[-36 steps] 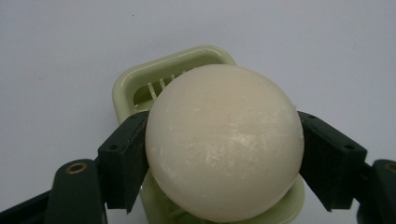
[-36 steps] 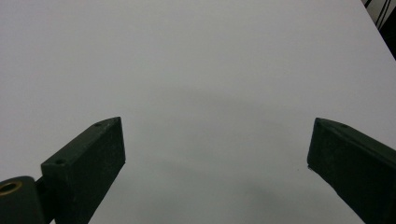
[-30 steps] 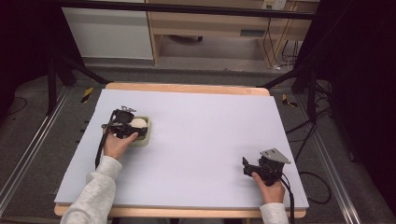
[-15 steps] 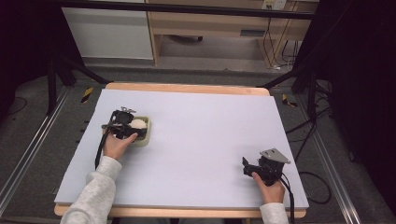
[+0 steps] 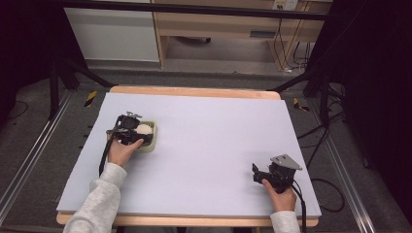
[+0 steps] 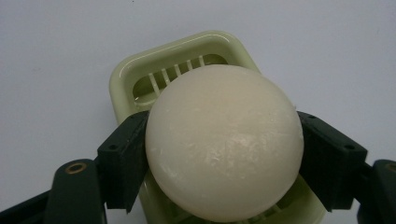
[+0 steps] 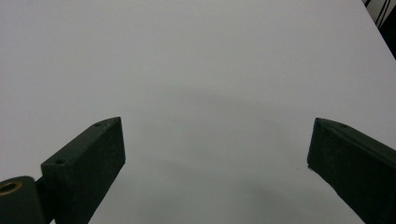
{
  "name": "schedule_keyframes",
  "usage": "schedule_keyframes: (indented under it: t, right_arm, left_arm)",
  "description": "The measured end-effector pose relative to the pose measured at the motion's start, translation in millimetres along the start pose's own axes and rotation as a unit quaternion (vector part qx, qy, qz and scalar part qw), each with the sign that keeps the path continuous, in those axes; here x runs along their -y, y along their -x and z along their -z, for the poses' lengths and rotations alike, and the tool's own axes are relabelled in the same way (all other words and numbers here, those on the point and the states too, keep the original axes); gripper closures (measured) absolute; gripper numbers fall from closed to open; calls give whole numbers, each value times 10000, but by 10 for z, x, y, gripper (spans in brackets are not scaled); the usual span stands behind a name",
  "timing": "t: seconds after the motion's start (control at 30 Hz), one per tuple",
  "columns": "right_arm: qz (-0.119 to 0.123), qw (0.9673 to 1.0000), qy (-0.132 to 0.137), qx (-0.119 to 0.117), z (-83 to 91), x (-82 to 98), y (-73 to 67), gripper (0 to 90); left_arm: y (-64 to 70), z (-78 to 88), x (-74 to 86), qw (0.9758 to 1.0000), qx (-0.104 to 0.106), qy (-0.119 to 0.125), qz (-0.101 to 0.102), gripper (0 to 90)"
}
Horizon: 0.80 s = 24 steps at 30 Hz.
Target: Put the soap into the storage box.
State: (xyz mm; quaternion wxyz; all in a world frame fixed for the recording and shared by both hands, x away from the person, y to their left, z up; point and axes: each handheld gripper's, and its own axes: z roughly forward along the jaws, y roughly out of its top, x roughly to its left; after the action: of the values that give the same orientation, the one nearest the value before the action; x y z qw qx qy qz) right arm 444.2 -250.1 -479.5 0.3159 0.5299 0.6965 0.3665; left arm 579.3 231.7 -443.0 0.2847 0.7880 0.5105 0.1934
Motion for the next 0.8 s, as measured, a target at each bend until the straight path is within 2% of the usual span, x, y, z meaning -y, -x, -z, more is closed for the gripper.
schedule_keyframes:
  t: [0.17,0.47,0.63,0.8]
  right_arm:
    - [-8,10000,-1,3,-1,0,1,45]
    - [-13,10000,2,10,3,-1,-3,45]
    - [-16,10000,5,21,6,0,-2,45]
    - [-27,10000,-3,20,7,1,-4,45]
  left_arm:
    - [-16,75,-8,9998,-3,172,60,235]
    - [31,292,14,9989,78,466,-41,223]
    - [52,417,103,9978,123,647,-84,223]
    - [59,509,253,9965,253,802,-18,232]
